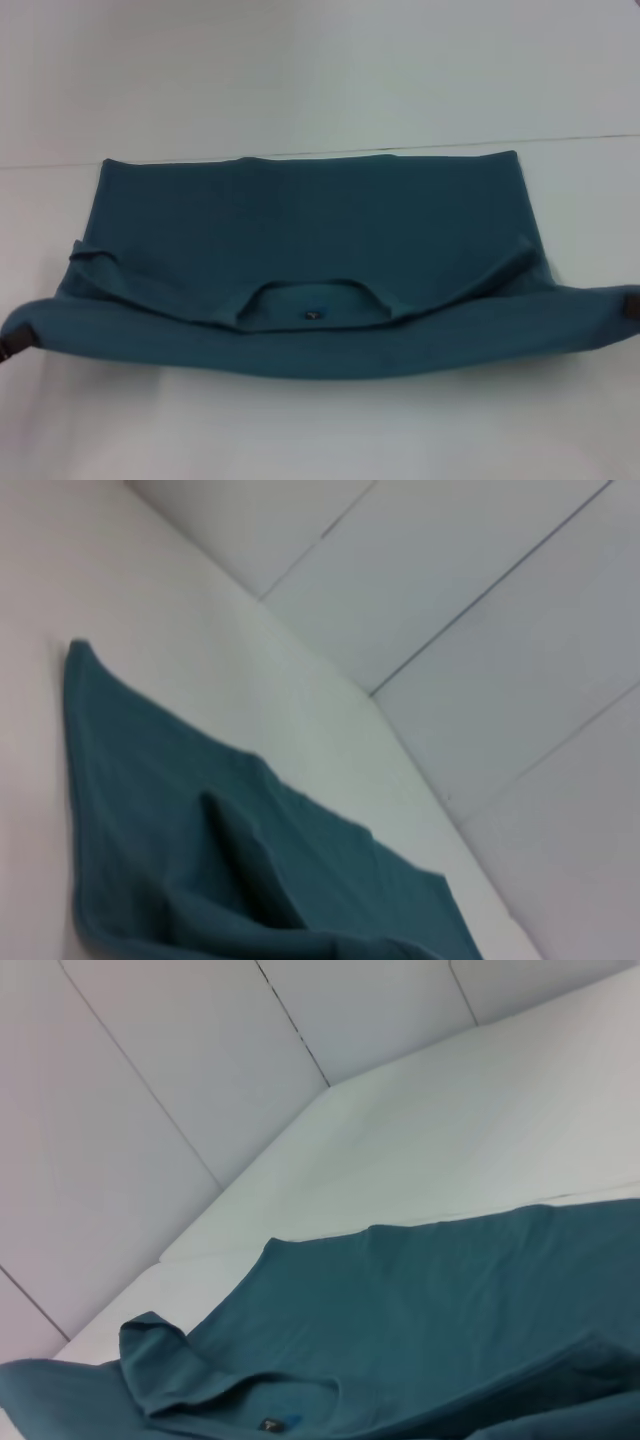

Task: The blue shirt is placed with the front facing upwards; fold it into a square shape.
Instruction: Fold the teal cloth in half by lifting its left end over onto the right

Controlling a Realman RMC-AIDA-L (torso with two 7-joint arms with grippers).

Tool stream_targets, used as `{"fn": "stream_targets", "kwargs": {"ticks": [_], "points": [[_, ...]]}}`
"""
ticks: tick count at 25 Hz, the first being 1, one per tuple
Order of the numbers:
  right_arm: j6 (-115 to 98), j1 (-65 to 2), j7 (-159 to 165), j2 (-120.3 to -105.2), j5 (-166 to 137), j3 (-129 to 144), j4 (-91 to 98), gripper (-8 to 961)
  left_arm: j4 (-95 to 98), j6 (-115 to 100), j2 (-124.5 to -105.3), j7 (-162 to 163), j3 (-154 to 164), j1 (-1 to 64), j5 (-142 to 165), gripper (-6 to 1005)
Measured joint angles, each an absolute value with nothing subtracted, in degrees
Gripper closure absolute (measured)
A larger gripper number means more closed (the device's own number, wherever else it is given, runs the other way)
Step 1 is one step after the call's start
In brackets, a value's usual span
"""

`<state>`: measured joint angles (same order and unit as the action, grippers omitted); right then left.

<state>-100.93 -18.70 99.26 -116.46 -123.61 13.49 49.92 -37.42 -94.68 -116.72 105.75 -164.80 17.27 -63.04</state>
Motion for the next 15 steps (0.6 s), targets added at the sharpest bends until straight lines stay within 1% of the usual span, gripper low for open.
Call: {"fn": "stream_targets", "kwargs": {"ticks": [8,15], "points": [[-100.9,-19.3,99.1,-116.64,-123.6,13.4,49.9,898,-36.1,-93.3,-116.96,105.1,-164.8,17.0,-65.9,923],[-101.6,-17.7,98.5,-116.88,-122.1,13.2,49.9,898,-35.8,-93.8,-117.01,103.4,-164.8,15.9,-67.1,923]]}}
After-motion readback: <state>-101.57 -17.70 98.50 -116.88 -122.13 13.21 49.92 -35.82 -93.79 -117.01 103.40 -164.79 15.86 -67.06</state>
